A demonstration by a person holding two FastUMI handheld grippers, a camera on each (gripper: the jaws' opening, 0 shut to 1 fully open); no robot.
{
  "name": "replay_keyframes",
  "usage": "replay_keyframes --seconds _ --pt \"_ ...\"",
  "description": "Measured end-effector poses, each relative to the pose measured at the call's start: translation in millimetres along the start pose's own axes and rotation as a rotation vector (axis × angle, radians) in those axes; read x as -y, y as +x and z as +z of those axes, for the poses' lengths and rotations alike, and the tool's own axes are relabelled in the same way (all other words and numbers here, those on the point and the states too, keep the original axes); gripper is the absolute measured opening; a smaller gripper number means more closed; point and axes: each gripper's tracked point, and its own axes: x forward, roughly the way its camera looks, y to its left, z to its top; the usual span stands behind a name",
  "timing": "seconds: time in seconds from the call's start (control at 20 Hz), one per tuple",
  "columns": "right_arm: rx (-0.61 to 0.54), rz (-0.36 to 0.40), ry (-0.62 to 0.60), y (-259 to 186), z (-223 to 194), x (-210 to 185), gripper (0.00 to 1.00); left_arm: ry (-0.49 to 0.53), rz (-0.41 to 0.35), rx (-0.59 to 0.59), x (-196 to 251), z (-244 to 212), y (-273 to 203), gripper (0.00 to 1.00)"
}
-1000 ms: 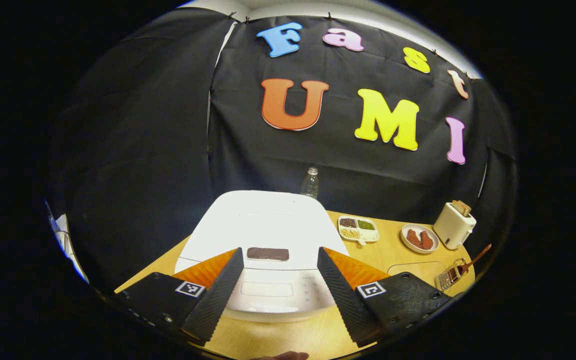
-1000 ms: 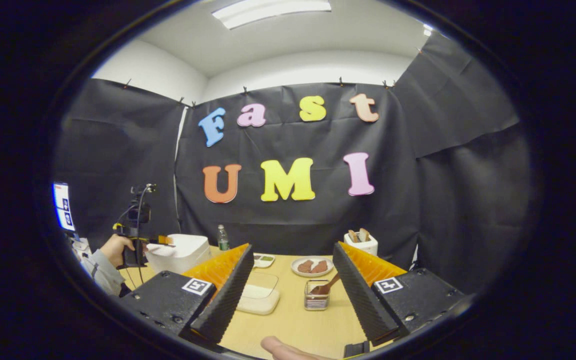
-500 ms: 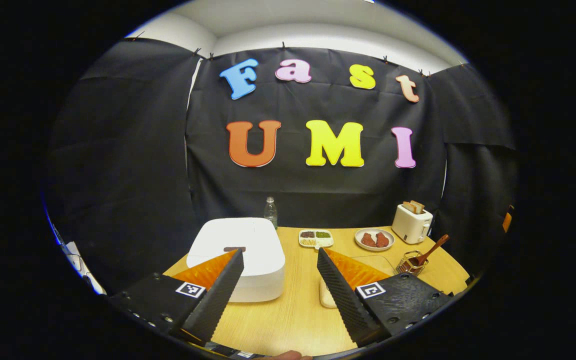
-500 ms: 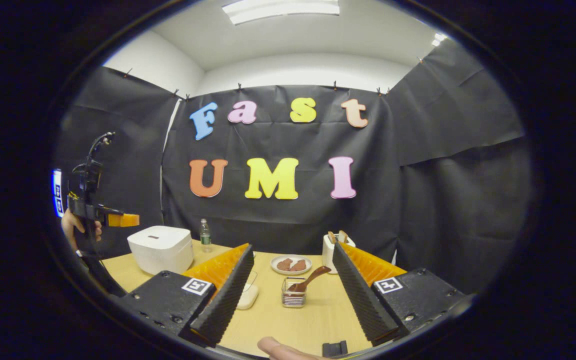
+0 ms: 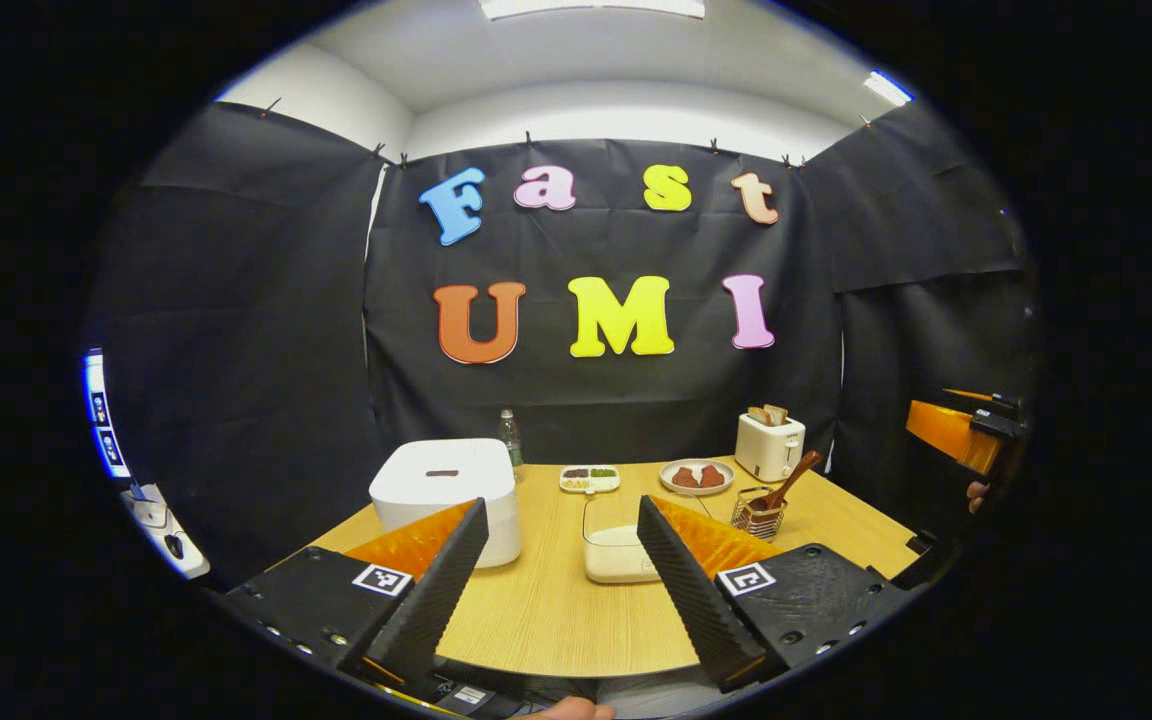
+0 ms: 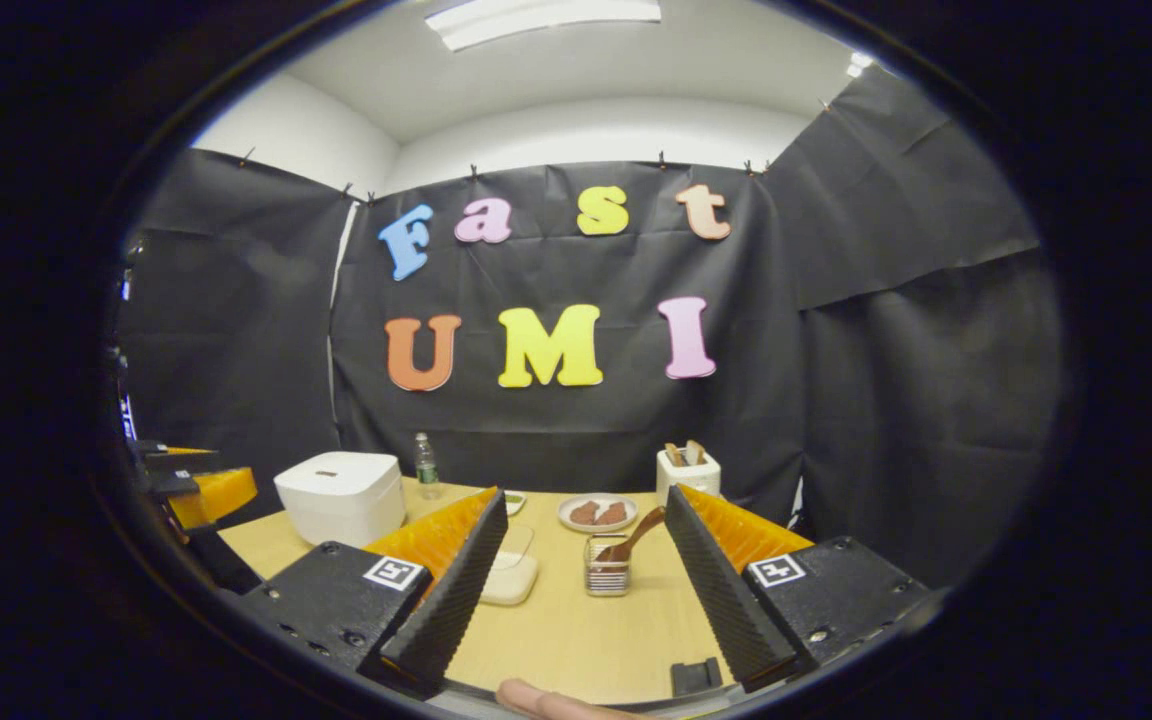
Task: Close the left gripper, press the button to open the rice cooker; take a wooden spoon from the chopstick holder with the right hand, scoop a spoonful of rice and pour it into the rice cooker, then put the wooden spoon back into the chopstick holder.
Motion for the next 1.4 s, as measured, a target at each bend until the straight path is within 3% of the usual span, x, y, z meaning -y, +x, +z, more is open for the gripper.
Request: replay_keyframes --seconds 0.4,0.45,0.55,0.7,0.85,0.9,1.1,1.15,1.3,1.4 --pt "-0.01 0.038 -0.013 -1.1 -13.9 -11.9 1.0 0.006 -0.038 0.043 27.2 -12.4 -25.0 0.96" --pt "-0.007 0.031 -0.019 -1.7 -13.1 -9.6 0.96 -0.006 -0.046 0.042 29.4 -3.8 -30.7 0.96" --pt "0.013 0.017 -0.037 -2.8 -8.6 -6.9 1.0 -0.023 -0.044 0.049 26.6 -4.4 -29.1 0.96" --pt "0.01 0.014 -0.051 -6.8 -10.8 -8.1 0.96 -0.051 -0.067 0.034 26.5 -11.8 -27.1 0.95" --pt "0.018 0.015 -0.053 -11.0 -9.7 -7.7 0.96 -0.066 -0.031 0.041 8.8 -6.0 -26.7 0.96" --pt "0.014 0.016 -0.051 -10.4 -11.3 -7.4 1.0 -0.062 -0.02 0.047 5.3 -4.3 -27.2 0.96" --pt "-0.006 0.001 -0.044 -8.1 -20.2 -0.2 0.96 -0.051 0.011 0.074 -1.7 -0.5 -30.2 0.94" --pt "-0.004 -0.001 -0.049 -6.1 -21.2 -0.5 1.0 -0.054 0.013 0.076 -0.9 -1.1 -30.5 0.94" --pt "0.01 0.006 -0.064 -5.5 -19.2 -3.3 0.96 -0.071 -0.008 0.072 3.6 -3.0 -30.3 0.94" --pt "0.009 0.016 -0.065 -6.6 -19.3 -6.7 1.0 -0.069 -0.037 0.077 8.5 -1.2 -31.0 0.94"
